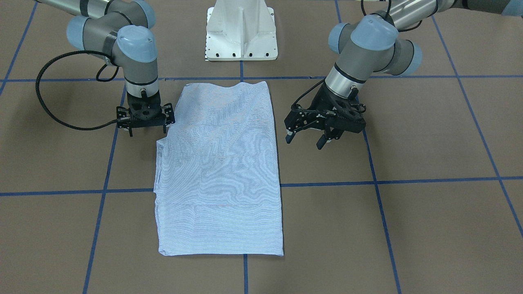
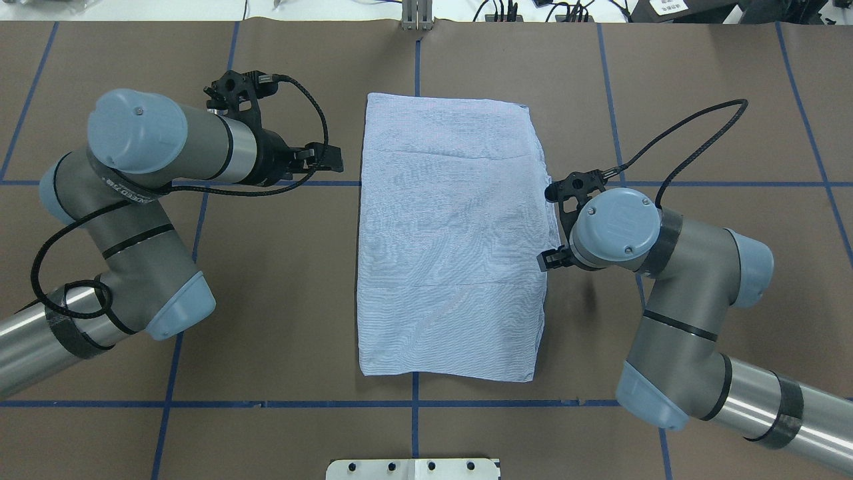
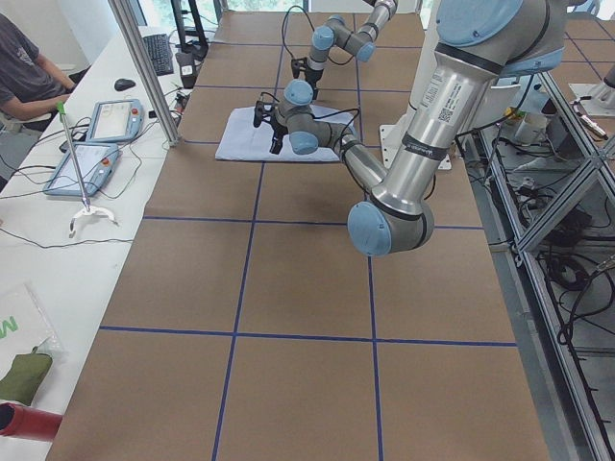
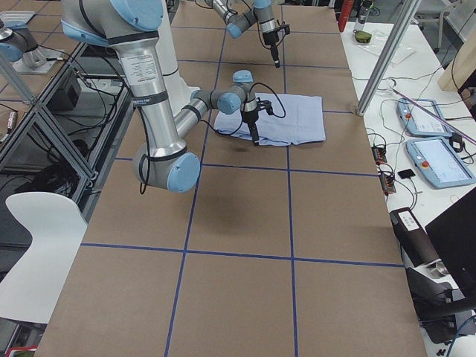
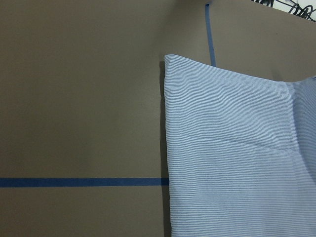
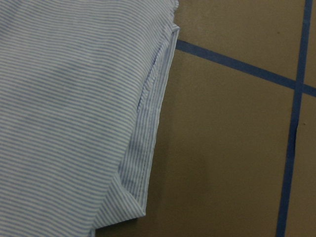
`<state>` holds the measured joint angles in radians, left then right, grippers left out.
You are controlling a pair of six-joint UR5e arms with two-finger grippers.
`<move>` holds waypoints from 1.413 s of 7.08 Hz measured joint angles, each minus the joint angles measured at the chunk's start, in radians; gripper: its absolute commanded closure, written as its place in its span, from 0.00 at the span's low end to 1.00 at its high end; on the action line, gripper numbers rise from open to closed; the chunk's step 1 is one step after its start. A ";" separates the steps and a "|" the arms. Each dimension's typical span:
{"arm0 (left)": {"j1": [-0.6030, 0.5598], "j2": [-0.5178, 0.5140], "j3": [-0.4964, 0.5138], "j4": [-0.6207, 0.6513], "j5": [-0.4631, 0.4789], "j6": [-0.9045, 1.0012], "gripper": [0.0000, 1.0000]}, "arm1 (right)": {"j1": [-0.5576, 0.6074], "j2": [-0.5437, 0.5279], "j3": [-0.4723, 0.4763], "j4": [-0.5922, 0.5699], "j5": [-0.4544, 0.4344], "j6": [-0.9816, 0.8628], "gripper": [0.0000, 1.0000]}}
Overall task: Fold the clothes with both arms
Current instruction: 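Move both grippers to the shirt's side edges nearest the robot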
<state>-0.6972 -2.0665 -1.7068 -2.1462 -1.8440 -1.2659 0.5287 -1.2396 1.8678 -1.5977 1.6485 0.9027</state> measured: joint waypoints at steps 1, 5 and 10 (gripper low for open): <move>0.000 -0.007 -0.001 0.000 0.001 -0.001 0.00 | 0.007 -0.008 0.022 0.000 0.008 -0.007 0.00; 0.035 -0.010 -0.007 0.003 0.003 -0.035 0.00 | 0.055 0.003 0.104 0.002 0.131 0.007 0.00; 0.271 0.014 -0.041 0.006 0.093 -0.317 0.01 | 0.056 0.006 0.227 0.019 0.253 0.162 0.00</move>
<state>-0.4266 -2.0522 -1.7482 -2.1398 -1.7513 -1.5834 0.5848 -1.2341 2.0950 -1.5784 1.9011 1.0651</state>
